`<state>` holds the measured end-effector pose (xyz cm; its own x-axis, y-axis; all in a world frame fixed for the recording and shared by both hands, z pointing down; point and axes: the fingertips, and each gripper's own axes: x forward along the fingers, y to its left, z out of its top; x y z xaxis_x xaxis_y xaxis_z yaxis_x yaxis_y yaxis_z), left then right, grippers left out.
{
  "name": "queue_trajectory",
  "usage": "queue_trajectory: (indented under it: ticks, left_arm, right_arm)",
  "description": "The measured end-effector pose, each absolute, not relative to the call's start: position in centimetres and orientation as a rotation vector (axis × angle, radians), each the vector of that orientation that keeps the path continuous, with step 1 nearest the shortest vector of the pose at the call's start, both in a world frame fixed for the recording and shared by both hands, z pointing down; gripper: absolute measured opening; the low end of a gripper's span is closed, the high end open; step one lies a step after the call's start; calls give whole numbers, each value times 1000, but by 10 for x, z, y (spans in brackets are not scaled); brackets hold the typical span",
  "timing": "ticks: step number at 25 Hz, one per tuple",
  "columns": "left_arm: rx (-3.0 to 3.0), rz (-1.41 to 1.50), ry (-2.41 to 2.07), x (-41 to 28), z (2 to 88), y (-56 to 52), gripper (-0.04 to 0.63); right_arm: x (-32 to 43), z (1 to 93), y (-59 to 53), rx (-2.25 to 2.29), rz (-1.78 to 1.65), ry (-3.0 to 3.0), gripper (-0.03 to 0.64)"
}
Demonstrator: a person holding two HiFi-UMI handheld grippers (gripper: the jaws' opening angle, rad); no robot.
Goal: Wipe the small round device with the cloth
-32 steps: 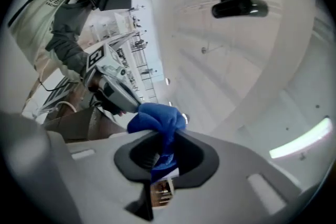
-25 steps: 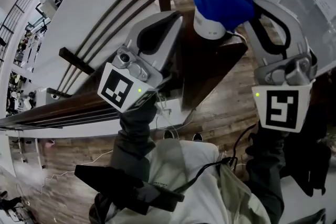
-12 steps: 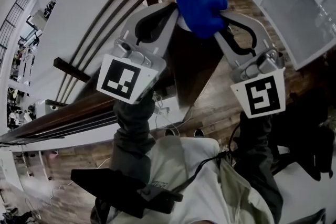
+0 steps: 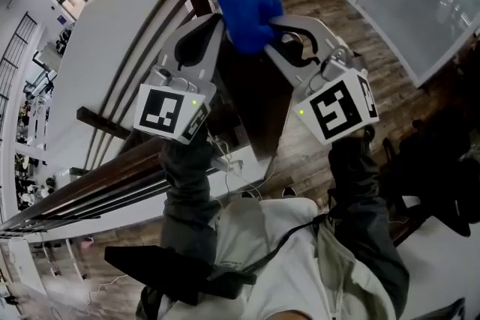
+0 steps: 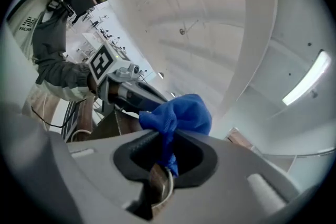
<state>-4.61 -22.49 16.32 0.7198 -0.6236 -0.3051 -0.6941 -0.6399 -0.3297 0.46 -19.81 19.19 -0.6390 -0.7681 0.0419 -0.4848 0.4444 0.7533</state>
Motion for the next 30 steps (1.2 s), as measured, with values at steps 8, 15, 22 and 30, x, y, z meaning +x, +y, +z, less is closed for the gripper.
queue_trajectory:
  ticks: [8,15,22,30]
  left_arm:
    - [-2508,197,1021,-42,172,-225,5]
    - [-2509,216,1070,-44,173,-228,5]
    - [-2502,202,1078,-44,174,-227,5]
    - [-2530,219,1062,-46,178,-229,5]
  right_arm:
    - [27,161,-180,1112,-1165,-2271,58]
    - [16,133,-194,1129,-1191,-2217,58]
    - [-4,213,-189,836,-1086,-2185,58]
    - [33,157,-182,957,-1143,-2365,58]
